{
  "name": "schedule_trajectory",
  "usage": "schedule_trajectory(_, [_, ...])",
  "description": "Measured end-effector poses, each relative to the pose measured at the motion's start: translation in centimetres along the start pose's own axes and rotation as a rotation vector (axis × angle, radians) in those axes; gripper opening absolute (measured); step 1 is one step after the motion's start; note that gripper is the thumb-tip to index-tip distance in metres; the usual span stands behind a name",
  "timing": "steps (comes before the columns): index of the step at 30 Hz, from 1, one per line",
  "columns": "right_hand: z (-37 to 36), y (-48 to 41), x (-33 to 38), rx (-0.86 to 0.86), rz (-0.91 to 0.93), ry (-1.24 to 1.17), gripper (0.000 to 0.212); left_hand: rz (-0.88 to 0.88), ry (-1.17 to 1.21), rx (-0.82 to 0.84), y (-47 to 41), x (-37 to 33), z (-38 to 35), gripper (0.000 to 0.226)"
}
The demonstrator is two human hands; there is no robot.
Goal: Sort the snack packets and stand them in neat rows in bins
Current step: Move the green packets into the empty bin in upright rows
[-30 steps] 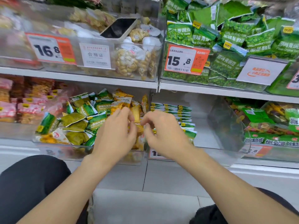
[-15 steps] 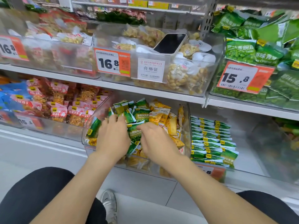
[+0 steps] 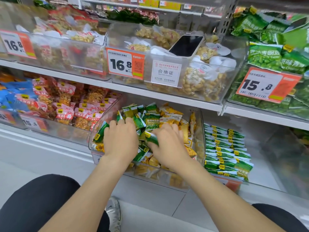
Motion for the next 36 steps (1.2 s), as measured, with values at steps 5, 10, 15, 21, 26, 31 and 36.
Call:
schedule_trajectory(5, [4.4,1.7,-1.9,-0.089,-0.045,-0.471,0.017,-0.161,0.394,-0.189,0.0,-0.2,0.6,0.012])
schedule_trajectory(10, [6.9,4.0,-4.1,0.000,-0.061,-0.741,0.016,-0.049,1.051,0.007,1.3,-2.3,1.5,0.022])
schedule_trajectory(15, [7.3,6.0,-6.3,-0.046,-0.162,-0.823,0.020,0.122,1.492,0.484,2.4,-4.5,2.3,0.021])
schedule_trajectory(21, [8.0,7.6,-9.1,-0.053,-0.218,-0.775,0.029,0.119,1.514,0.526,3.1,-6.5,2.2,0.028])
schedule_trajectory(26, [8.8,8.5,-10.6,-0.177,-0.216,-0.625,0.053,-0.003,1.492,0.507,3.5,-8.8,2.8,0.029])
schedule_trajectory(31, [9.4,9.4,-13.7,-0.061,-0.095,-0.512,0.078,-0.185,1.386,0.504,4.7,-11.4,2.4,0.050])
schedule_trajectory(36, [10.3,10.5,-18.2,0.117,-0.070,-0.330,0.054,-0.343,1.285,0.421,6.2,-15.0,1.1,0.046])
Point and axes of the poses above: each hand's wrist, its own y-axis away from the middle knuckle, its own z-axis out of the back of the hand, x = y × z, the point moved 1 cm from there along -y, towards the middle knuckle, and after that the axes turned 6 degrees about y, right-handed, at the moved point
